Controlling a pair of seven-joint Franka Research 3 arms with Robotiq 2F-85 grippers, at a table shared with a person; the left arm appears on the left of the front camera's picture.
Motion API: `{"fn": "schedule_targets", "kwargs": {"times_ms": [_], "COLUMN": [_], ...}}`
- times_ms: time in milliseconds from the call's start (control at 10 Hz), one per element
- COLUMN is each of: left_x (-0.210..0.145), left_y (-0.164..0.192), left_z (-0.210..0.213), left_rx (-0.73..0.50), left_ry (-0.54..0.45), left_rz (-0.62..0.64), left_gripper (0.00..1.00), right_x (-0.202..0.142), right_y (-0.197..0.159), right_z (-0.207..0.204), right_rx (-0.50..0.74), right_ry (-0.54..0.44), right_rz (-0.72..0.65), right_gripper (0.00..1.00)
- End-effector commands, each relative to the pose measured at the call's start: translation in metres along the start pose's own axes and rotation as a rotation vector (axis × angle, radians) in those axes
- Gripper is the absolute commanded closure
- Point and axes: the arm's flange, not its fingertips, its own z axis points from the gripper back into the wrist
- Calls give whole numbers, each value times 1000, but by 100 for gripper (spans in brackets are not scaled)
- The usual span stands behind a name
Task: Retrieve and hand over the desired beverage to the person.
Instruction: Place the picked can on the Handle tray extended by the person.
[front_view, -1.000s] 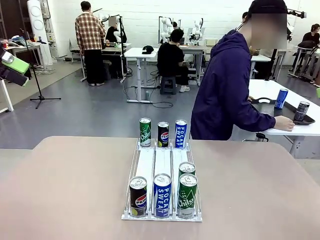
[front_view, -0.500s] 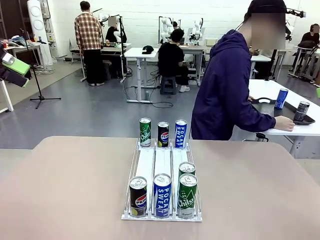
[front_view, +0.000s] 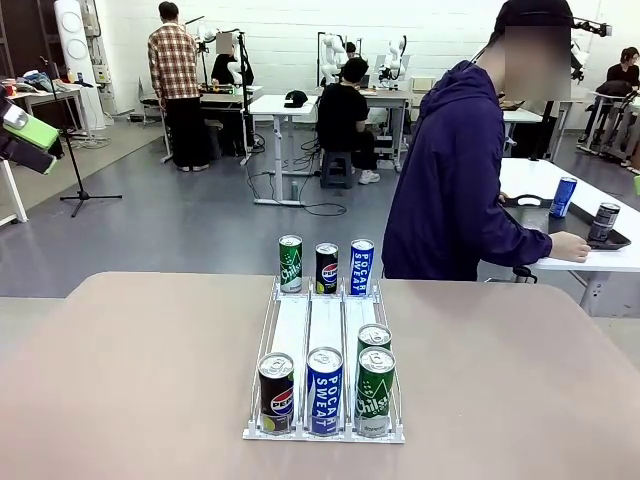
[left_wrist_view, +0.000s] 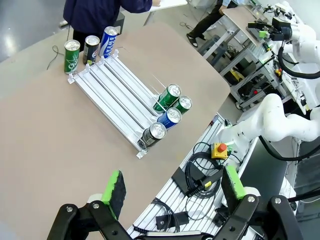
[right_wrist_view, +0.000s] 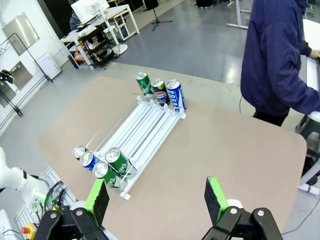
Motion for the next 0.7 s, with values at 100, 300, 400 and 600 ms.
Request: {"fn": "schedule_targets", "kwargs": {"times_ms": [100, 300, 400, 600], "left_x": [1, 1, 1, 1], "left_y": [0, 0, 0, 0], "left_z": [0, 0, 0, 0], "left_rx": [-14, -14, -14, -14], "left_ry": [-5, -5, -5, -5], "left_rz": [-9, -9, -9, -9], "left_gripper": [0, 0, 0, 0], "right_x": [0, 0, 0, 0], "right_y": [-1, -1, -1, -1], "right_z": [-3, -3, -3, -3], "right_rx": [33, 33, 33, 33], "right_ry": [-8, -8, -8, -8], "right_rz": [5, 5, 5, 5], "right_gripper": [0, 0, 0, 0]}}
